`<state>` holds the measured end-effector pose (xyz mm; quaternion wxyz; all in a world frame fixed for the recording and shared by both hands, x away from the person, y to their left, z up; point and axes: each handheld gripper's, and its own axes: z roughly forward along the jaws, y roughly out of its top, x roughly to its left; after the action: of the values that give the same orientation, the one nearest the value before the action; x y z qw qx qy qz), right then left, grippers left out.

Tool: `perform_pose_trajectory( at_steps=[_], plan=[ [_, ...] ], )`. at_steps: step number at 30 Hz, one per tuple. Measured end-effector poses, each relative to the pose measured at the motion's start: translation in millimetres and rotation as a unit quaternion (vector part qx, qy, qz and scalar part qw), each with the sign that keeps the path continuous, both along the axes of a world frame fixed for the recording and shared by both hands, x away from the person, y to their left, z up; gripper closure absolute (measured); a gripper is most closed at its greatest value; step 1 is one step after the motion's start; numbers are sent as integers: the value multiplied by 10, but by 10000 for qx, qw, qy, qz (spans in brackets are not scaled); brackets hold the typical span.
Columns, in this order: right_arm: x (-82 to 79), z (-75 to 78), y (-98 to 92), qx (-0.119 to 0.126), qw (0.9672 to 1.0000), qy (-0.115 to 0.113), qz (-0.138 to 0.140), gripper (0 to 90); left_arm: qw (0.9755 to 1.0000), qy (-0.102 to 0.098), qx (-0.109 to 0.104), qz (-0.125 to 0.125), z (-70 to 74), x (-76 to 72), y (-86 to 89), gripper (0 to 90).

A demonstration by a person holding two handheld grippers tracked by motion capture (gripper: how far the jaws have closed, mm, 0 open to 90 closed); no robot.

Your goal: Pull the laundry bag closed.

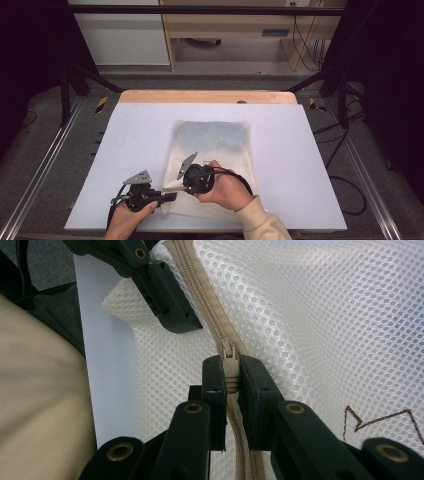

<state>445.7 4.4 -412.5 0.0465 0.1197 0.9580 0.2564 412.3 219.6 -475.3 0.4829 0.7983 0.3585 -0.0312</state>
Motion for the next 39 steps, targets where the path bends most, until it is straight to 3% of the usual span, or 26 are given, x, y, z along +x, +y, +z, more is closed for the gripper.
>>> perform_pose_trajectory(
  at_steps=[19, 39],
  plan=[
    [6, -8, -116, -99, 9999, 55, -113, 820, 10000, 10, -26, -29, 5, -1, -3, 850],
    [-20, 24, -282, 36, 9996, 32, -286, 820, 10000, 21, -51, -73, -4, -9, -28, 850]
  ],
)
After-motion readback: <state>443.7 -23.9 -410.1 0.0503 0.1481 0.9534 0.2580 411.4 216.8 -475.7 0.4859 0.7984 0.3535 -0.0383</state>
